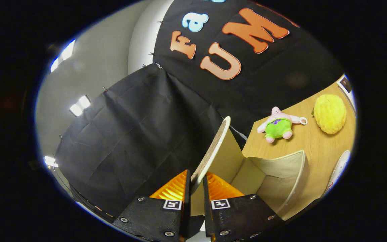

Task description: Open the storage box then place both shoes into the box .Put the left shoe in first, then the right shoe, with the right side of both shoes facing outward in a uniform manner.

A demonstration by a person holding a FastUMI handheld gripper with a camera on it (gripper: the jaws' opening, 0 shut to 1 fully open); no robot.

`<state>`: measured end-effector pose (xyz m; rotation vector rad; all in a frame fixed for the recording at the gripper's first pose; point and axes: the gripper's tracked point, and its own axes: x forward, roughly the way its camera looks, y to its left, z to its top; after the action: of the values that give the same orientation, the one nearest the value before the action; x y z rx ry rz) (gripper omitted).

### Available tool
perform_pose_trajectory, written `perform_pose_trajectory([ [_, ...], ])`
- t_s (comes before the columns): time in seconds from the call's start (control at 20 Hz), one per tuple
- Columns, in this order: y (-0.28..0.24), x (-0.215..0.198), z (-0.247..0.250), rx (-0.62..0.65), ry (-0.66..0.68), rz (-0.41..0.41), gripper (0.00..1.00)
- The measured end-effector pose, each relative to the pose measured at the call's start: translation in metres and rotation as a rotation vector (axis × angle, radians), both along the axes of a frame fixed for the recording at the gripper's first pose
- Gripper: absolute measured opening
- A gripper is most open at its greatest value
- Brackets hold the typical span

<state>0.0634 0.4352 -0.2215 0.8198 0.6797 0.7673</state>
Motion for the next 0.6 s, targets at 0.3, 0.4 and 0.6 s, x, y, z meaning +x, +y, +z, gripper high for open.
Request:
perform_pose_trajectory([
  [0.3,0.063,0.011,0.0,0.039,0.027,-0.014,0.18],
  [0.4,0.081,0.014,-0.007,0.007,0.001,-0.032,0.22],
  [0.6,0.108,-0.007,-0.019,0.002,0.022,0.053,0.59],
])
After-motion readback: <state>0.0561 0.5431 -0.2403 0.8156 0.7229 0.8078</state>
